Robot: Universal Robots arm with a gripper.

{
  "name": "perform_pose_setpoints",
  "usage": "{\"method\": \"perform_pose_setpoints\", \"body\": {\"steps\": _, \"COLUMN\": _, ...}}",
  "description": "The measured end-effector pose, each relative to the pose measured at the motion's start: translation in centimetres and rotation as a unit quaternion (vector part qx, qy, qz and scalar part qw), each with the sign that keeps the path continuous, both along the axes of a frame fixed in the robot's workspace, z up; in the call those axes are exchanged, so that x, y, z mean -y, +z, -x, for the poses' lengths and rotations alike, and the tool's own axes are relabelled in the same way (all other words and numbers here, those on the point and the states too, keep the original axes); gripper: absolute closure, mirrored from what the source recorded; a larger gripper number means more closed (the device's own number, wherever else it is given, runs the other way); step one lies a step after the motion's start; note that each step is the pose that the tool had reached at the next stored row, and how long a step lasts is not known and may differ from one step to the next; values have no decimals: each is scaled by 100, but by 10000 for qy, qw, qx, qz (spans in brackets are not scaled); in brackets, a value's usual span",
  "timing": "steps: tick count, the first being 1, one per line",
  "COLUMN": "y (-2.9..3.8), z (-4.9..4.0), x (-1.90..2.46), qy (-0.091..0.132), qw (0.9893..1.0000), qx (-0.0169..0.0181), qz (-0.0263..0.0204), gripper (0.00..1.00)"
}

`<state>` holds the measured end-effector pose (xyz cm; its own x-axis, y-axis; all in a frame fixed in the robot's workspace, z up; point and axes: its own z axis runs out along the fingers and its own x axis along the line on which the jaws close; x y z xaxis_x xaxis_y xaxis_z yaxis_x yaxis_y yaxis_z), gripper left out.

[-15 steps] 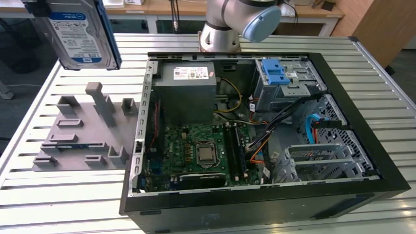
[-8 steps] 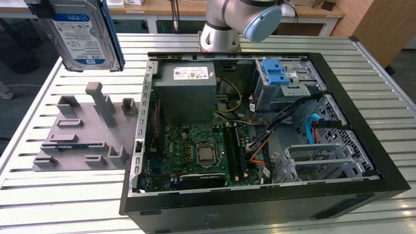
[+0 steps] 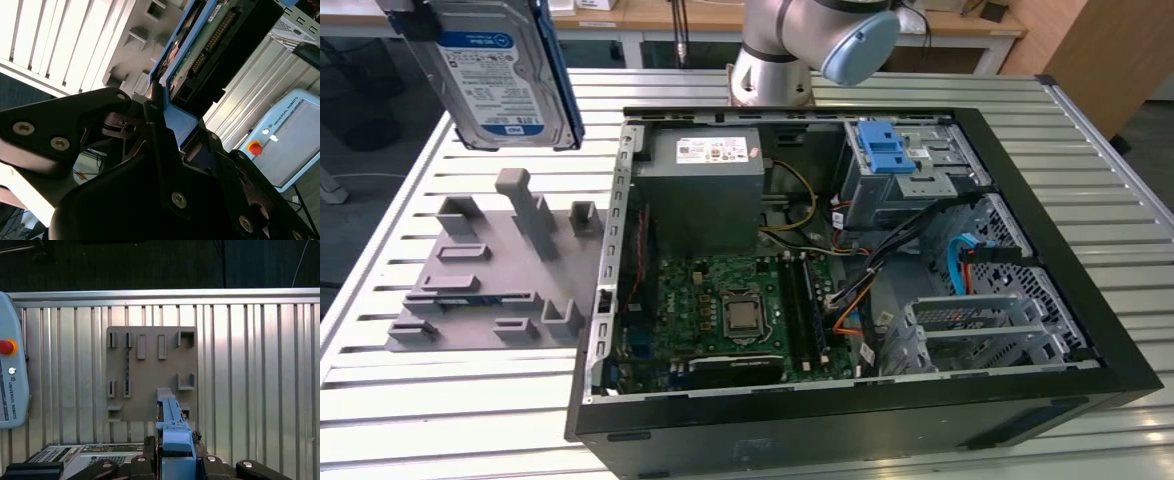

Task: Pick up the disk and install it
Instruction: 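Pick up the disk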

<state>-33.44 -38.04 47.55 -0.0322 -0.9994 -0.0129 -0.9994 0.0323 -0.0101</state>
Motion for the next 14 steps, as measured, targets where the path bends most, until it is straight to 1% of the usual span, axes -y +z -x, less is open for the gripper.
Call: {"method": "perform_pose_setpoints", "body": {"steps": 14, "y": 0, "z": -143, "x": 70, "qy": -14, "qw": 10000, "qx": -2, "qz": 0, "gripper": 64}}
